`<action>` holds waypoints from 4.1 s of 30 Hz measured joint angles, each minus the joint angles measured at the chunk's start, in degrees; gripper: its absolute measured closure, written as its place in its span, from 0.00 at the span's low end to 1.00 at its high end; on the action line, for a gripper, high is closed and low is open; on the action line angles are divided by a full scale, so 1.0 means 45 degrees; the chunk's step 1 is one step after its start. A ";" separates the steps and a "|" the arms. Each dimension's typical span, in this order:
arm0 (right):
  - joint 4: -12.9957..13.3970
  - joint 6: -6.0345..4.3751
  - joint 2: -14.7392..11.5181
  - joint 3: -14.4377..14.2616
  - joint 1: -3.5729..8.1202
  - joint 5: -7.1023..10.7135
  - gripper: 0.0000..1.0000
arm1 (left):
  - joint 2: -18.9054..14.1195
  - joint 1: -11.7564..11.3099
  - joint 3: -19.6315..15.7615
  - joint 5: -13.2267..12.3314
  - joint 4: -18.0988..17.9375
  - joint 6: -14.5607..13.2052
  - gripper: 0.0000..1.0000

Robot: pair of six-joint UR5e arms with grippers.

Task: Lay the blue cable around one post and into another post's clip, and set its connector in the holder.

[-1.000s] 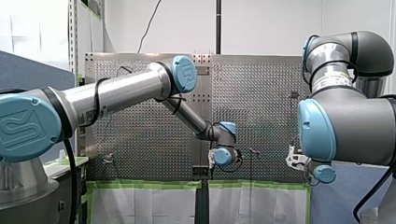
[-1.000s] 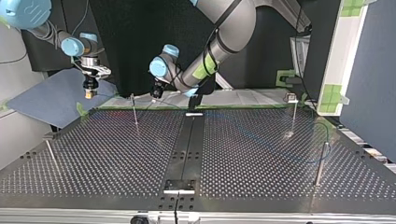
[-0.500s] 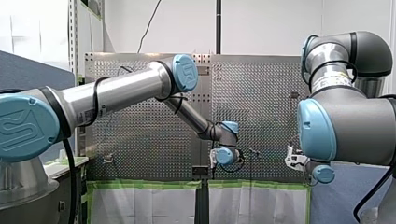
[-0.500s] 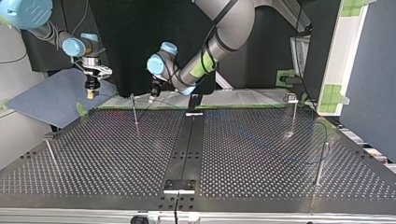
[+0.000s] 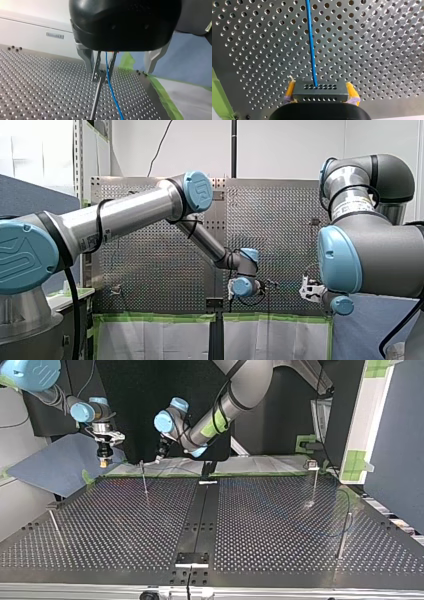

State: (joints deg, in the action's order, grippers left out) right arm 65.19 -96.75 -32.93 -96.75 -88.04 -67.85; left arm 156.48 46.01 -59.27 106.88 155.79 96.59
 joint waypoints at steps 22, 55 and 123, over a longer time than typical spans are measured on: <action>-0.0109 -0.0020 0.0000 -0.0001 -0.0032 -0.0039 1.00 | -0.0021 0.0376 0.0245 -0.0177 0.0036 -0.0020 0.00; -0.0025 -0.0147 0.0054 -0.0005 0.0023 -0.0062 1.00 | -0.0016 0.0607 0.0270 0.0383 0.0242 0.0046 0.00; -0.0197 -0.0715 0.0290 -0.0003 0.0141 -0.0238 1.00 | -0.7009 0.0045 -0.6682 0.1161 -0.0326 0.1161 0.00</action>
State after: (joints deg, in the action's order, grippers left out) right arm 64.30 -99.96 -31.62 -96.77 -87.41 -68.92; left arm 124.94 46.21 -89.33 112.11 154.32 101.81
